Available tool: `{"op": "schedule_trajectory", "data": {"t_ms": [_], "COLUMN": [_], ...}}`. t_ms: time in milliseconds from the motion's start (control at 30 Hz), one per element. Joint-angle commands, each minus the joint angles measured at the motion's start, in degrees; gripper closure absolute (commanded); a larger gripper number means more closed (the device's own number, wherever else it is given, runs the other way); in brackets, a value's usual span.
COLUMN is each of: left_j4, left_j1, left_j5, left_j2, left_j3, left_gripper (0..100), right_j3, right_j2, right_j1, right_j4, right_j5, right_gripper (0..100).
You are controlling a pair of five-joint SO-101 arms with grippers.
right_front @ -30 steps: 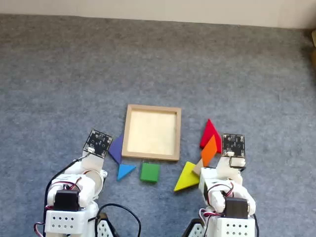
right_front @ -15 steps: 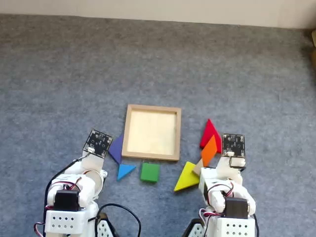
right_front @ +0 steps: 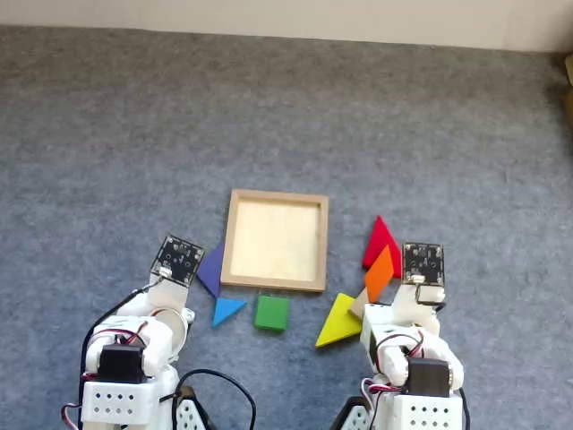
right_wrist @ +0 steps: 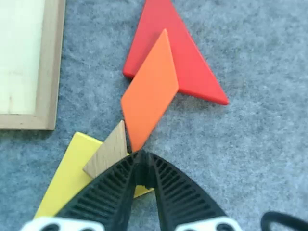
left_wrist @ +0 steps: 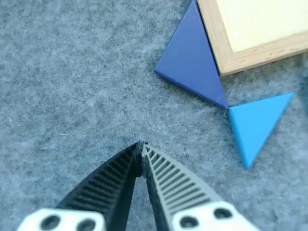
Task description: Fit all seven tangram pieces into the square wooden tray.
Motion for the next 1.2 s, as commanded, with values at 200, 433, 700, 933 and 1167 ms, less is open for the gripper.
{"op": "schedule_trajectory", "data": {"t_ms": [200, 433, 700, 933, 1167], "left_j4": [0.26, 0.26, 0.26, 0.26, 0.26], "left_j1": [-0.48, -0.48, -0.48, -0.48, -0.48], "left_j5": [-0.7, -0.7, -0.7, -0.7, -0.7], "left_j2": [-2.86, -2.86, -2.86, -2.86, -2.86], "left_j3": [1.1, 1.1, 1.1, 1.1, 1.1], "left_gripper": [99, 99, 99, 99, 99], "right_j3": [8.92, -0.57, -15.87, -32.13, -49.89], "right_j2": [-0.92, -0.92, -0.31, 9.1, 36.97], "right_j1": [0.66, 2.51, 10.07, 9.98, 9.98], "right_j4": [0.4, 0.75, 0.92, 5.67, 10.42], "right_j5": [0.7, 0.53, 0.35, -3.87, -4.04], "right_gripper": [99.2, 99.2, 99.3, 99.3, 99.3]}}
